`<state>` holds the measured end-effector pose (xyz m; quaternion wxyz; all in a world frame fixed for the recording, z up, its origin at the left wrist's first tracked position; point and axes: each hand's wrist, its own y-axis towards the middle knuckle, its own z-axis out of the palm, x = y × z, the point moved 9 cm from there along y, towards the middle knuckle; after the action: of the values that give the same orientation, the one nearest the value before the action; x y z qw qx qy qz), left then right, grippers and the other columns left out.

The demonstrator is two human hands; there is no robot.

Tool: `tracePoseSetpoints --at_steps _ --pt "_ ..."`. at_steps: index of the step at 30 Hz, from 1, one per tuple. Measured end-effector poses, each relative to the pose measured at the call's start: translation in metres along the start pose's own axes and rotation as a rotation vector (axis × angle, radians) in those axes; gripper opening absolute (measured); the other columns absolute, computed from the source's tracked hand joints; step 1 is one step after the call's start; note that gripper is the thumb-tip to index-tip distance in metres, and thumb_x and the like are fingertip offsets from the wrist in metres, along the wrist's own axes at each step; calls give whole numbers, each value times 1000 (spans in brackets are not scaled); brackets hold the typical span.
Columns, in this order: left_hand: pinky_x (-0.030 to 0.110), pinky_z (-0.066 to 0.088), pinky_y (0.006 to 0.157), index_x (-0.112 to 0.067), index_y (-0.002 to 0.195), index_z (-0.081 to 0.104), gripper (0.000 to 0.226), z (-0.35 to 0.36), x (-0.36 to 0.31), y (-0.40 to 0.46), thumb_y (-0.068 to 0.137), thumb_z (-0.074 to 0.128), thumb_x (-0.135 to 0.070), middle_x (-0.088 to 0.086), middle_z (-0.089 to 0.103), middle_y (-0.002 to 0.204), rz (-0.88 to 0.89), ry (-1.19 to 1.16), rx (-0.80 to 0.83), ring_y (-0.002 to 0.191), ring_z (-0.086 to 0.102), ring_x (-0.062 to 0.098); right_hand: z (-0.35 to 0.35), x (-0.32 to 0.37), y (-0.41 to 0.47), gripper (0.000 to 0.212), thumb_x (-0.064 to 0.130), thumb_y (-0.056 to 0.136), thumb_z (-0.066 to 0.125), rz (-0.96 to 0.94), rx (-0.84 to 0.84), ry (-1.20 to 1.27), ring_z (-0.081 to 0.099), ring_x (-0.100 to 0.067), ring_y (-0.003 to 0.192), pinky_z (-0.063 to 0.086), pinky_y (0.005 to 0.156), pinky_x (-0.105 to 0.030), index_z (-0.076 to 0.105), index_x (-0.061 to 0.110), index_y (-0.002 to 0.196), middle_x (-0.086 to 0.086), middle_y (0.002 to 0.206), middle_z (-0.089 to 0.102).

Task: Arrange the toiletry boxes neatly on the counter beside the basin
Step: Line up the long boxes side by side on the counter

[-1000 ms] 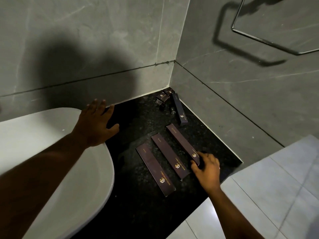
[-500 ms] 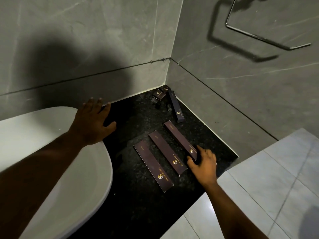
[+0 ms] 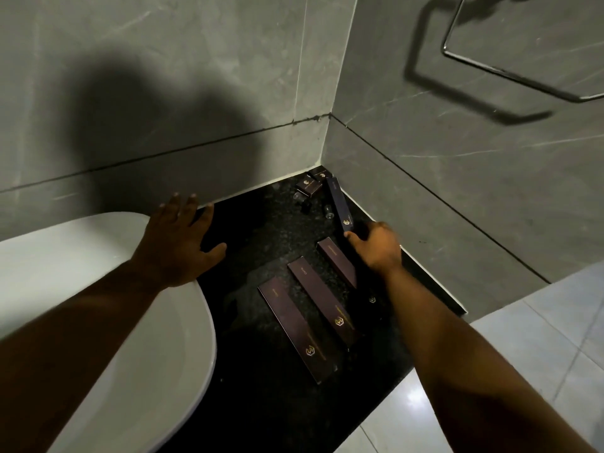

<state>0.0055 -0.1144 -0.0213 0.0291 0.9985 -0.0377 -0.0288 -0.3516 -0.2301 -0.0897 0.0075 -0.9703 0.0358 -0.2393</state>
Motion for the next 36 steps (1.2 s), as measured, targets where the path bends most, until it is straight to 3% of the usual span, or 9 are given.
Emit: tracePoseSetpoints --at_steps 2,5,11,14,18,24,30,36 --pt "63 20 106 -6 139 36 85 -3 -1 -1 78 27 -65 33 33 144 11 -19 -14 134 22 52 9 1 18 62 76 64 48 52 15 -37 63 -28 79 57 70 -46 63 21 89 -8 88 65" --pt "63 21 106 -6 138 38 84 -4 -2 -2 78 28 -63 32 35 143 14 -29 -21 134 23 52 19 -2 30 44 57 76 62 97 38 -26 63 -28 81 57 74 -46 66 17 94 -8 88 65" --pt "59 16 109 -8 140 35 85 -6 -3 -2 76 25 -64 29 31 147 6 -35 -36 137 18 48 5 -43 6 27 31 84 63 153 -27 167 66 -28 80 56 77 -42 67 10 100 -14 92 69" --pt "58 16 110 -9 139 36 85 -8 -3 -3 76 25 -64 27 31 148 -5 -50 -39 138 18 46 -14 -77 -25 30 34 79 64 167 -93 233 64 -29 82 55 78 -41 67 11 97 -16 98 67" --pt "60 18 108 -7 138 39 84 -10 -6 -4 76 26 -63 30 34 145 7 -62 -45 135 22 49 -32 -110 -72 39 19 81 69 187 -157 226 58 -35 103 48 94 -45 61 3 117 -21 115 58" --pt "57 15 110 -8 140 36 85 -10 -5 -5 76 25 -63 28 30 147 5 -56 -36 138 18 46 -31 -131 -112 45 22 83 68 207 -212 218 56 -32 111 46 99 -46 59 9 125 -17 121 57" --pt "62 21 106 -4 135 42 81 -9 -7 -6 78 29 -60 32 38 141 13 -32 -25 133 26 51 -25 -122 -108 46 26 82 68 145 -233 186 56 -31 104 49 92 -46 59 11 124 -15 113 59" --pt "62 21 106 -4 135 42 81 -7 -6 -5 77 30 -60 32 37 141 14 -35 -25 133 26 51 -25 -121 -105 49 28 83 66 120 -238 125 53 -34 111 47 96 -47 57 12 128 -19 119 58"
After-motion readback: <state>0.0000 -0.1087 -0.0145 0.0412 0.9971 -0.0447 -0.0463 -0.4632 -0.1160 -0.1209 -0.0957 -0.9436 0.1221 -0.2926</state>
